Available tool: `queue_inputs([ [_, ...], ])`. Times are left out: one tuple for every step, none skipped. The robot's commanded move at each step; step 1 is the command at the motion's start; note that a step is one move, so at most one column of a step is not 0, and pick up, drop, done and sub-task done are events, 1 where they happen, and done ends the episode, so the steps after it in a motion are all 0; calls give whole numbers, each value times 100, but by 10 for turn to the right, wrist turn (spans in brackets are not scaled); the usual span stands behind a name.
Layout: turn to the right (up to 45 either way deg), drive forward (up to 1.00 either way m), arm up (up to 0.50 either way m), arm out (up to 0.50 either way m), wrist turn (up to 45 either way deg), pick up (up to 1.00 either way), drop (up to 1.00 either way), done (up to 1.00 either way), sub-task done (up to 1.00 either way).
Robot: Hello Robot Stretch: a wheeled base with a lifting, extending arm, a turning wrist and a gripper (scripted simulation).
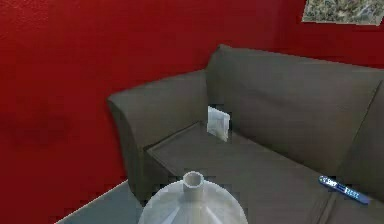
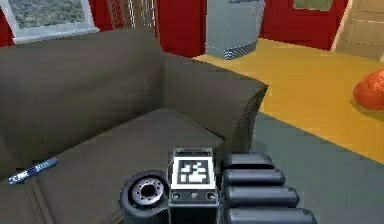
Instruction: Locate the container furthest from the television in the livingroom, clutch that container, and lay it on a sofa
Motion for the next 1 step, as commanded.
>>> queue_inputs([
  [420, 0, 0, 0, 0, 0, 0, 0, 0],
])
